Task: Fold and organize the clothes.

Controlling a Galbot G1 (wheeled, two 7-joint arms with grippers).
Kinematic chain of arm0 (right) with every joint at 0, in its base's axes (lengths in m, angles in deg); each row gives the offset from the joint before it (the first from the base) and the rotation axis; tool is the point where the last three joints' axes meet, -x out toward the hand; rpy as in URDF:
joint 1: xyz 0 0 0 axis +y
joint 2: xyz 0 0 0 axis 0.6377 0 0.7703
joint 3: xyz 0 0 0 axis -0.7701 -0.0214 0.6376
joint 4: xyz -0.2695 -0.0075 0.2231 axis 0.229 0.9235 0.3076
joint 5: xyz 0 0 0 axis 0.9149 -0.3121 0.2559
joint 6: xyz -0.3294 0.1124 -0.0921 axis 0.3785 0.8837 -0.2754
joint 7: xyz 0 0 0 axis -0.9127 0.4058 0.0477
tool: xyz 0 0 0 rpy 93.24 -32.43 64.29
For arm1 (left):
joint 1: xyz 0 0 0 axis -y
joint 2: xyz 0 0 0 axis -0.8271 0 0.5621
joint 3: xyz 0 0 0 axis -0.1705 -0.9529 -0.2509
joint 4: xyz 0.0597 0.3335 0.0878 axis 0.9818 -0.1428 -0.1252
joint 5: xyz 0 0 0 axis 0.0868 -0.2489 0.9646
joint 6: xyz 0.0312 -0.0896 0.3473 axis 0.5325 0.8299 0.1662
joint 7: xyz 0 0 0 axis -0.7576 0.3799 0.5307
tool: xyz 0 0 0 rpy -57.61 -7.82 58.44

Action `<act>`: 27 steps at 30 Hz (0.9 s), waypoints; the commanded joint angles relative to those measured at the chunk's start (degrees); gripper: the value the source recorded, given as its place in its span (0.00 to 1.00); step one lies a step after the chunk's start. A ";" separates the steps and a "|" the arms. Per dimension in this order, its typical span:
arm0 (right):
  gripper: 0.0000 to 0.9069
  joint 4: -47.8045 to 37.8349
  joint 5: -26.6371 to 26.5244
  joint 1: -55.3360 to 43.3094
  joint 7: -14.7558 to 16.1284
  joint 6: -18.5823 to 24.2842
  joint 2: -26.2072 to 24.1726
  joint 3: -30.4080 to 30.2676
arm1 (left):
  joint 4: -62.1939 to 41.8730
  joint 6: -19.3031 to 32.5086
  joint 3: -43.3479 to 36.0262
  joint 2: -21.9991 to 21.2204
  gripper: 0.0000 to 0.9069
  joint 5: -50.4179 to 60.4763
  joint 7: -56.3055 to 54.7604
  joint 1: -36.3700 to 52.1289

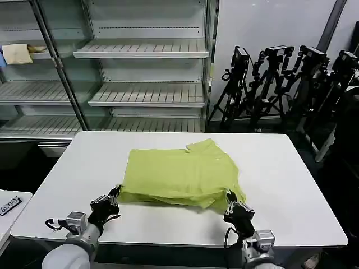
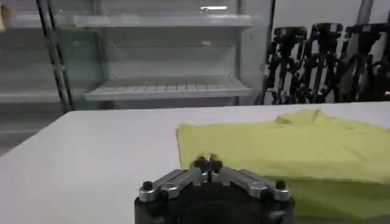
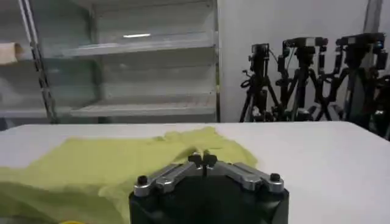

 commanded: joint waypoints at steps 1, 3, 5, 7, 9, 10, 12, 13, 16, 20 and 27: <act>0.00 -6.23 -1.77 -7.83 0.10 -0.60 -1.41 -0.31 | -6.54 0.03 -4.11 -0.29 0.02 1.60 -0.15 6.89; 0.00 -6.70 -1.89 -8.57 0.16 -0.79 -1.42 -0.29 | -7.17 0.02 -4.62 -0.37 0.02 2.20 -0.13 7.66; 0.00 -7.37 -1.91 -9.18 0.35 -1.10 -1.43 -0.33 | -7.96 0.00 -5.10 -0.42 0.02 2.85 -0.11 8.41; 0.00 -8.30 -1.84 -9.67 0.57 -1.26 -1.39 -0.51 | -8.75 -0.04 -5.53 -0.44 0.02 3.50 -0.09 9.16; 0.00 -9.40 -1.57 -10.30 0.80 -1.23 -1.25 -0.73 | -9.41 -0.10 -6.00 -0.53 0.02 4.08 -0.06 9.64; 0.00 -9.96 -1.53 -10.67 0.83 -1.19 -1.17 -0.75 | -9.59 -0.12 -6.17 -0.62 0.02 4.30 -0.07 9.76; 0.00 -11.23 -1.40 -11.58 0.97 -1.13 -0.99 -0.81 | -10.37 -0.11 -6.42 -0.82 0.02 4.66 -0.08 10.19; 0.00 -11.94 -1.22 -11.89 1.04 -1.11 -0.91 -0.92 | -10.57 -0.10 -6.53 -0.93 0.02 4.77 -0.09 10.41; 0.00 -13.21 -0.88 -12.45 1.31 -1.09 -0.76 -1.28 | -11.06 -0.10 -6.58 -1.23 0.02 5.12 -0.09 10.65; 0.00 -13.88 -0.10 -12.29 1.57 -1.16 -0.34 -1.62 | -11.23 -0.11 -6.41 -1.49 0.03 5.14 0.05 10.48; 1.00 -11.96 2.21 -9.92 2.06 -2.41 0.48 -1.21 | -7.78 -0.08 -4.49 -2.20 1.00 5.15 0.50 6.46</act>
